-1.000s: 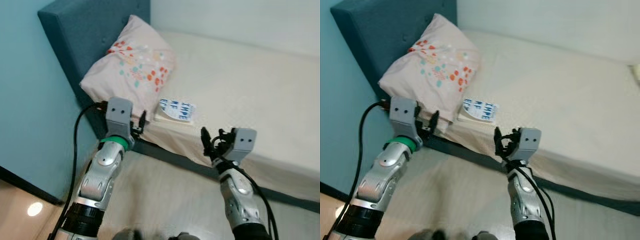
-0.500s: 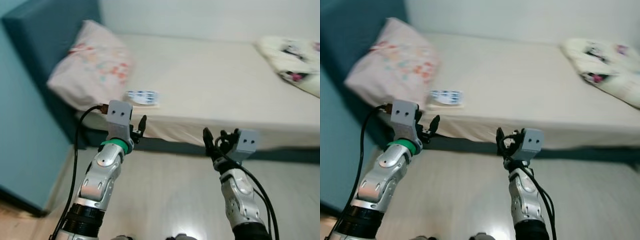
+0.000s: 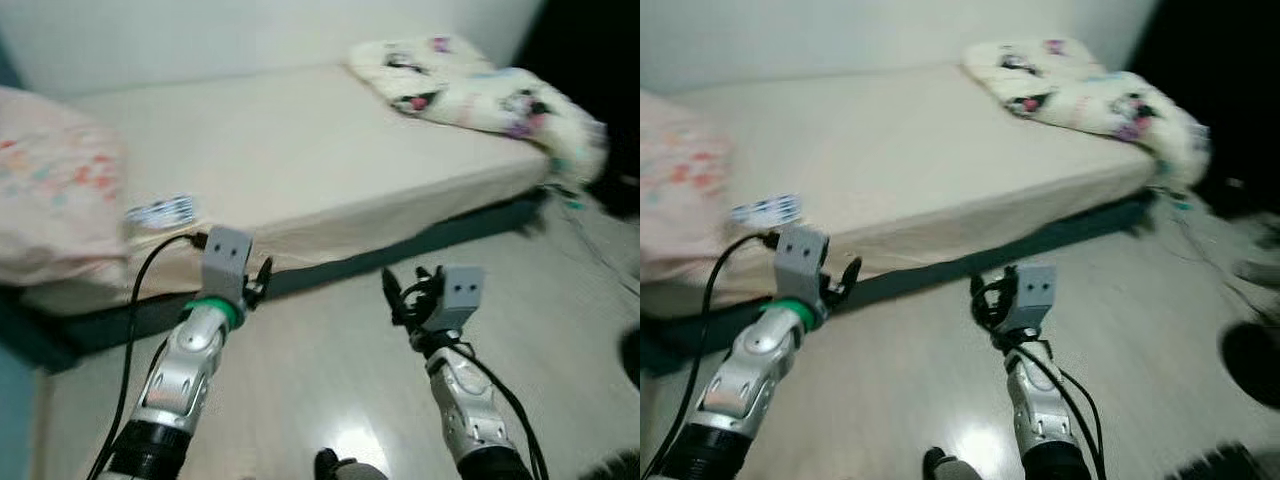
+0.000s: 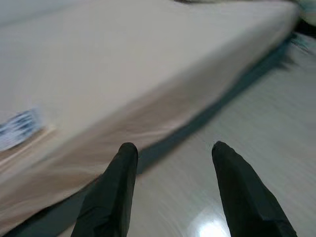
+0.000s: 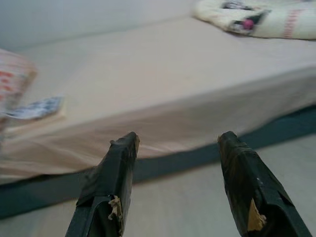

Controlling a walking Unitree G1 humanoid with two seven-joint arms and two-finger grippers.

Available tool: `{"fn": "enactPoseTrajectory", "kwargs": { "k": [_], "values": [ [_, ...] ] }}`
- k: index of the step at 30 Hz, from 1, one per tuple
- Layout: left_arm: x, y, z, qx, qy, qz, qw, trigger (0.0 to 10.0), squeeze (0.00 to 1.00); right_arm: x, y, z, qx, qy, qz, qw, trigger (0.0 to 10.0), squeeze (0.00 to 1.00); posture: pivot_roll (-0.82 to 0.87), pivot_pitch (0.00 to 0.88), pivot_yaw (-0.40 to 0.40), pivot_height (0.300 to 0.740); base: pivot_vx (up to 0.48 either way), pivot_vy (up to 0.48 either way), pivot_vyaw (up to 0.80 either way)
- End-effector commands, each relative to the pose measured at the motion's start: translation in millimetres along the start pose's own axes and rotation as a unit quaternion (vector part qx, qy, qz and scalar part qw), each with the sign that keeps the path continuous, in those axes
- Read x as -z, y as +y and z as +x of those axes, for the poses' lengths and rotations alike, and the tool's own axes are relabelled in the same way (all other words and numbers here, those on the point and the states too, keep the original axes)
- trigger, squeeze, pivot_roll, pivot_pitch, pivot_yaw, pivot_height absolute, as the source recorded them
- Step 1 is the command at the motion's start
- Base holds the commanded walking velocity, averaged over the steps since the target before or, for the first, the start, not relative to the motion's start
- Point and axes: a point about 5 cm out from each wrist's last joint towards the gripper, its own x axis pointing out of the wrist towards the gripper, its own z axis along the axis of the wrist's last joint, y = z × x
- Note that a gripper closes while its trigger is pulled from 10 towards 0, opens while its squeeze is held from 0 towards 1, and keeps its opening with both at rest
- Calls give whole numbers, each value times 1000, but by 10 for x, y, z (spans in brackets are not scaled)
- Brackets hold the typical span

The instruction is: Clean up the room

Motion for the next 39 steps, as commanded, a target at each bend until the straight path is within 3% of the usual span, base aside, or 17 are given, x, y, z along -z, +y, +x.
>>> {"fn": "enactPoseTrajectory", "kwargs": {
  "k": [1,11,20,39],
  "values": [
    [168,23,-57,-10,19,15,1000,10000,0,78,102,10,-24,17,-2,1000,10000,0,43,49,21,740,0,0,-750],
    [248,48,-75,-16,24,19,999,10000,0,55,191,71,-37,11,5,999,10000,0,53,42,19,740,0,0,-750],
    [326,77,-81,-19,27,30,999,10000,0,79,160,48,-33,8,5,999,10000,0,50,43,19,740,0,0,-751],
    [219,59,-30,-24,-10,18,999,10000,0,-1,80,104,-17,-10,7,1000,10000,0,55,39,19,740,0,0,-752]
  ]
}}
